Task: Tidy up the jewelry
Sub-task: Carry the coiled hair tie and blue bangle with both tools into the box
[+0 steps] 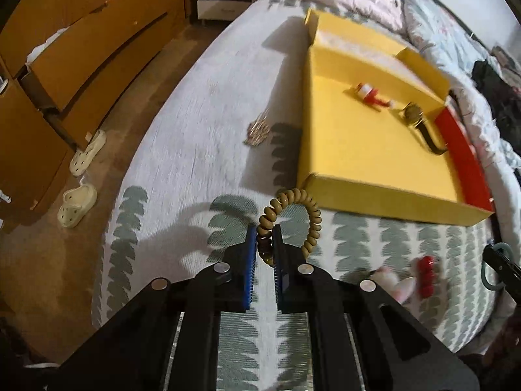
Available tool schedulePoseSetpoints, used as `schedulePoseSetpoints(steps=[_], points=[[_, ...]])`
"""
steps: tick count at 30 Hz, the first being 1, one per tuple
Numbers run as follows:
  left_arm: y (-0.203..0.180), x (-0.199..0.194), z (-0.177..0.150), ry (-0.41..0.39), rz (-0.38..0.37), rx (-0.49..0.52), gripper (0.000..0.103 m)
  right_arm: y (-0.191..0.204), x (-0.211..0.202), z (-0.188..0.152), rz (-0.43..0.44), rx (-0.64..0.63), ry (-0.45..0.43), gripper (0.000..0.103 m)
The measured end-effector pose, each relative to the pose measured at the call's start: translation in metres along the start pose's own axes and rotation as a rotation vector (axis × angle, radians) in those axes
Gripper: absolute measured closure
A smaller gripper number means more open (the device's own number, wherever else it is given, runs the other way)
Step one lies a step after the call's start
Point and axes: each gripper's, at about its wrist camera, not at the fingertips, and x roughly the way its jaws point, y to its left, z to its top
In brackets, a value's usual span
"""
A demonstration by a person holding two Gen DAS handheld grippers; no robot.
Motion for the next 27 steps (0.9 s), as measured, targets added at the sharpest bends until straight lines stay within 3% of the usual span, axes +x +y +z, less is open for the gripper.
schedulePoseSetpoints(steps=[7, 15, 27], points=[[-0.028, -0.028, 0.021, -0.073, -0.049, 0.029, 0.094, 0.016, -0.015, 0.039, 0.031, -0.031, -0.05, 0.078], [-0.056, -0.034, 0.041, -0.1, -0.058, 0.064, 0.094, 0.027, -0.011, 0.08, 0.062, -0.046, -0.062, 0.078], [-0.1, 0.001, 0.083, -0.044, -0.053, 0.133, 0.094, 0.031, 0.041, 0.136, 0.05, -0.077, 0.015, 0.078]])
